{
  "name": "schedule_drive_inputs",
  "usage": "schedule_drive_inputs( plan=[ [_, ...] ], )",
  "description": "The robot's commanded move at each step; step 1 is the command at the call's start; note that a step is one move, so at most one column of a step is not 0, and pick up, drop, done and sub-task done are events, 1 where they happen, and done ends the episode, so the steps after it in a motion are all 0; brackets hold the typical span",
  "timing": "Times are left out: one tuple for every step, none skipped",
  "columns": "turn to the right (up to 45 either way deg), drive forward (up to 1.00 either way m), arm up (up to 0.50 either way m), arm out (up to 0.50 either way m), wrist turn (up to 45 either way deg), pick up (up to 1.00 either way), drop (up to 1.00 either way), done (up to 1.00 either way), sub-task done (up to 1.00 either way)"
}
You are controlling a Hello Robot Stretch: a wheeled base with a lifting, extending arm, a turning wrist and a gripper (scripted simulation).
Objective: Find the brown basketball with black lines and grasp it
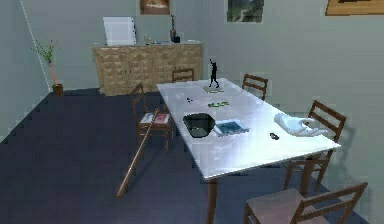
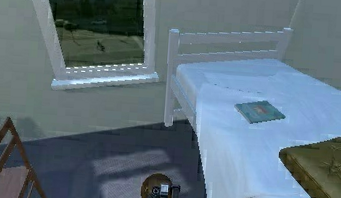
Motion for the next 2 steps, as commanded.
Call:
schedule_drive_inputs(
  plan=[
    [0.0,0.00,0.00,0.00,45.0,0.00,0.00,0.00,0.00],
    [0.0,0.00,0.00,0.00,45.0,0.00,0.00,0.00,0.00]
  ],
)
